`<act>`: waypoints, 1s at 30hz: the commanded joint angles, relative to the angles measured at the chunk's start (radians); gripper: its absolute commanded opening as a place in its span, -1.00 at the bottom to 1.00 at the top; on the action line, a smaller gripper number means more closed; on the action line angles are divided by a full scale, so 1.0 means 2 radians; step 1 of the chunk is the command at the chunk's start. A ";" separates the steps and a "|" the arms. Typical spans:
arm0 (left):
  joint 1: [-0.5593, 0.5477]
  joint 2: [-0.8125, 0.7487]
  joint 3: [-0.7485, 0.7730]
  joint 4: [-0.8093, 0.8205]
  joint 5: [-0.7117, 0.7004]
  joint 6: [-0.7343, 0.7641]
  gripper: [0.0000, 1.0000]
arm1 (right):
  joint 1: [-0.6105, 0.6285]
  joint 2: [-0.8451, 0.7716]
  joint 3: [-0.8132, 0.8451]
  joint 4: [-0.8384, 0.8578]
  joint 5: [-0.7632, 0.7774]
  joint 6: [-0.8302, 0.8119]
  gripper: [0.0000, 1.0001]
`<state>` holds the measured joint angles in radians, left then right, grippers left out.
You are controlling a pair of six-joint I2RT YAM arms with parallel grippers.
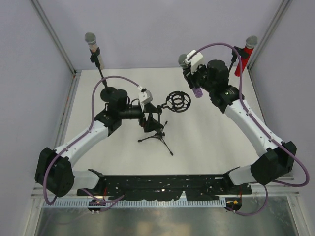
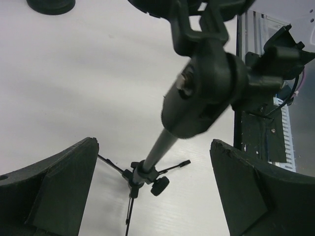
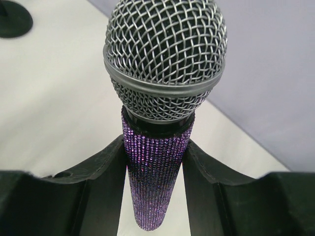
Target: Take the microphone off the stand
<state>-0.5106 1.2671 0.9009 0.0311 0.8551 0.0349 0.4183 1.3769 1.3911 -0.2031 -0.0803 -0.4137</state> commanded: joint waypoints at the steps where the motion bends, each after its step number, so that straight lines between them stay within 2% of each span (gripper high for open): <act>1: -0.009 0.028 0.054 0.001 -0.006 -0.003 0.99 | -0.026 0.019 -0.005 0.028 -0.023 0.005 -0.83; 3: -0.010 0.041 0.069 0.000 -0.011 -0.003 0.91 | -0.033 0.027 -0.014 0.029 -0.033 0.012 -0.83; 5: -0.012 0.048 0.073 0.004 -0.010 -0.007 0.69 | -0.037 0.029 -0.027 0.039 -0.039 0.015 -0.83; 8: -0.012 0.054 0.070 0.007 -0.008 -0.006 -0.01 | -0.037 0.036 -0.049 0.049 -0.043 0.014 -0.82; 12: -0.012 0.046 0.059 0.014 0.005 -0.006 -0.68 | -0.038 0.057 -0.050 0.046 -0.042 0.007 -0.82; 16: -0.011 0.020 0.054 -0.001 -0.001 0.006 -0.80 | -0.037 0.103 -0.019 0.015 -0.042 0.003 -0.82; 19: -0.012 -0.006 0.056 -0.041 -0.014 0.032 -0.99 | -0.037 0.145 0.031 -0.016 -0.037 -0.003 -0.81; 25: -0.004 -0.077 0.029 -0.078 -0.052 0.074 -1.00 | -0.020 0.237 0.102 -0.057 -0.011 -0.024 -0.81; 30: 0.030 -0.121 0.034 -0.110 -0.057 0.085 -1.00 | 0.006 0.283 0.139 -0.073 0.001 -0.043 -0.80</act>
<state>-0.5034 1.1038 0.9455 -0.1856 0.7555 0.1619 0.3840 1.9236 1.5677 -0.3473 -0.1051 -0.4484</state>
